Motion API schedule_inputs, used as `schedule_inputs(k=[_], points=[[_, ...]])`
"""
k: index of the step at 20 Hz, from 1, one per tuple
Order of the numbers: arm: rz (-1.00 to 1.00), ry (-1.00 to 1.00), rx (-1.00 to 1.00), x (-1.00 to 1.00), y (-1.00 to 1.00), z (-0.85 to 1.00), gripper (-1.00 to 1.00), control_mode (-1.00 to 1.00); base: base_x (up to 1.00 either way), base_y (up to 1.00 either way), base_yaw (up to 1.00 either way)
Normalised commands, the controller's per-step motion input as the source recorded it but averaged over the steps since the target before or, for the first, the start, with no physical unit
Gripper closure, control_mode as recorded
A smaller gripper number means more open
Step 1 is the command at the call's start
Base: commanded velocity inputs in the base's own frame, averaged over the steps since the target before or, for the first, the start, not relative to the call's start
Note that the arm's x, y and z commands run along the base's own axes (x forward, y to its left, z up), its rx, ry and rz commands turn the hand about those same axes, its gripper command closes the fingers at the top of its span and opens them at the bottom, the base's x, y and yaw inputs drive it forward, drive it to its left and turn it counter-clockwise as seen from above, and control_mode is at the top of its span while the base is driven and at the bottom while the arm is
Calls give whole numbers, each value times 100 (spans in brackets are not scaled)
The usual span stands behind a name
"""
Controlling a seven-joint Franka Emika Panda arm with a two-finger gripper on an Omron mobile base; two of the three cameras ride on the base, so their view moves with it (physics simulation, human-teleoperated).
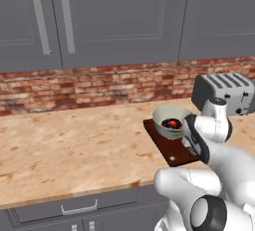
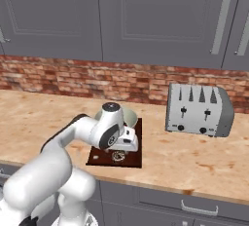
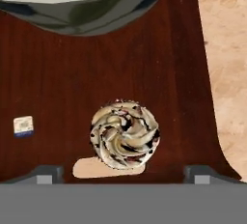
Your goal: Place the bowl with donut and the cupcake onto the tray.
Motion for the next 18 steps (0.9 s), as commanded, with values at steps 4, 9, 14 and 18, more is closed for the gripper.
schedule_inputs(k=[4,9,14,18], points=[[0,-1,0,-70,0,64,-100,-100,0,0,0],[0,-3,0,-63,4,58,-100,-100,0,0,0],[0,-3,0,-45,12,33,-100,-100,0,0,0],[0,-3,0,0,18,1,-100,-100,0,0,0]])
